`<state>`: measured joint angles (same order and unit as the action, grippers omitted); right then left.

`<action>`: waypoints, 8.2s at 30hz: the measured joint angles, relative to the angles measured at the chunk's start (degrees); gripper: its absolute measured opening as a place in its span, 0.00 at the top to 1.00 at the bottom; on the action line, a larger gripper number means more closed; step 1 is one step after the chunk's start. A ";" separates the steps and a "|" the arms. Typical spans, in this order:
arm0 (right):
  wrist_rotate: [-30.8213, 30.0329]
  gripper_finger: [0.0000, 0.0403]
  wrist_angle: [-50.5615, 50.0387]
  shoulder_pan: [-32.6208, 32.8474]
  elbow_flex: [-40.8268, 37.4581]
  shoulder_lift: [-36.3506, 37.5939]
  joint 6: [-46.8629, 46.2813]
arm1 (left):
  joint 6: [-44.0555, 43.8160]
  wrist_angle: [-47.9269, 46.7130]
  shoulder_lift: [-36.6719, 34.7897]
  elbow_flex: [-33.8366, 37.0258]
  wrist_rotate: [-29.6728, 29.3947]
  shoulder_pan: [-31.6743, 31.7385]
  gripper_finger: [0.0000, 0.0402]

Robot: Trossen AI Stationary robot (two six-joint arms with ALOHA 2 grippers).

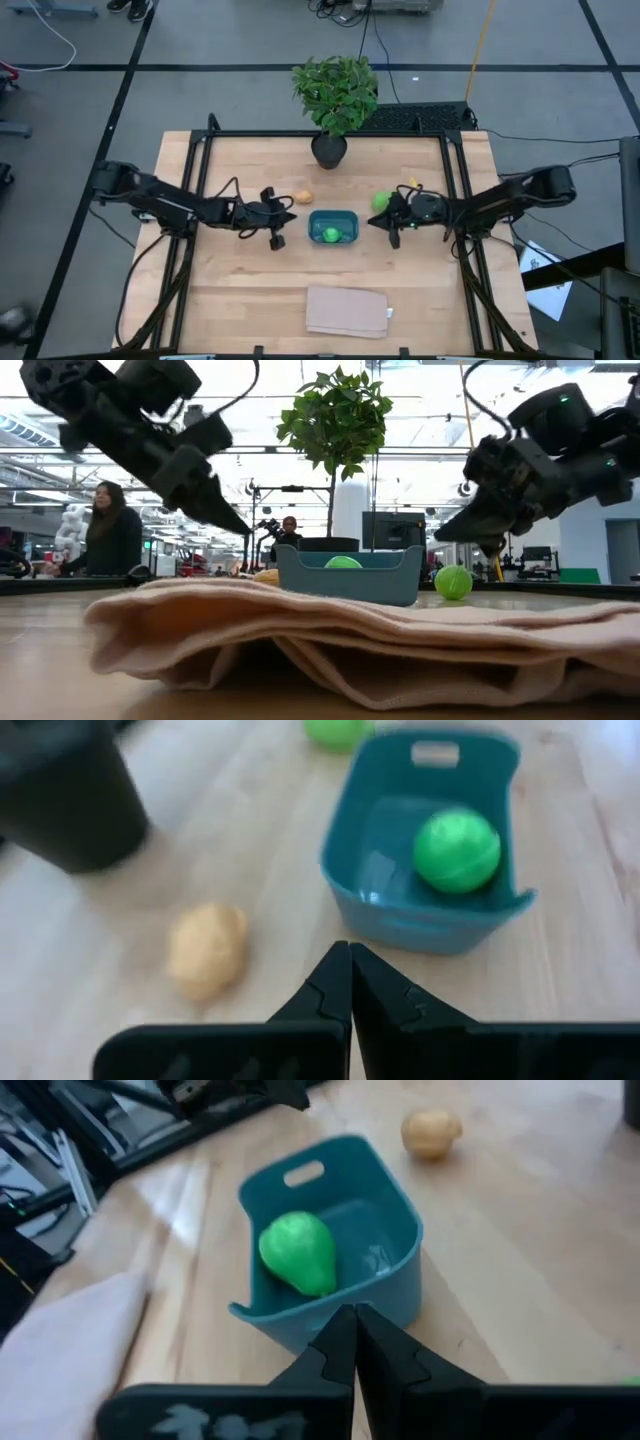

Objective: Pick and placing Produce into tupperware
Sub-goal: Put the lime into the blue container

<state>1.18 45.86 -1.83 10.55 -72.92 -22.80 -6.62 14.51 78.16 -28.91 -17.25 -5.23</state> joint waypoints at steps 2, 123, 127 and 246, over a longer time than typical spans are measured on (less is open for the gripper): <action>-0.97 1.00 -0.35 0.00 -0.78 2.33 0.46 | 0.86 -2.46 -3.04 -0.04 -1.16 0.00 1.00; 15.13 1.00 -78.85 -26.30 47.17 10.81 30.57 | 13.87 -16.49 -63.55 19.06 6.71 7.10 0.96; 15.64 1.00 -82.23 -27.80 49.47 5.40 33.85 | 13.87 -16.51 -63.55 19.06 6.71 7.10 0.96; -0.95 0.49 -71.51 -16.09 34.82 -13.16 86.92 | 13.85 -19.51 -63.55 19.04 6.75 7.08 0.96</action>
<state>0.23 -25.65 -17.91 45.37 -86.08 64.12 7.22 -4.99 14.61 -9.87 -10.50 1.85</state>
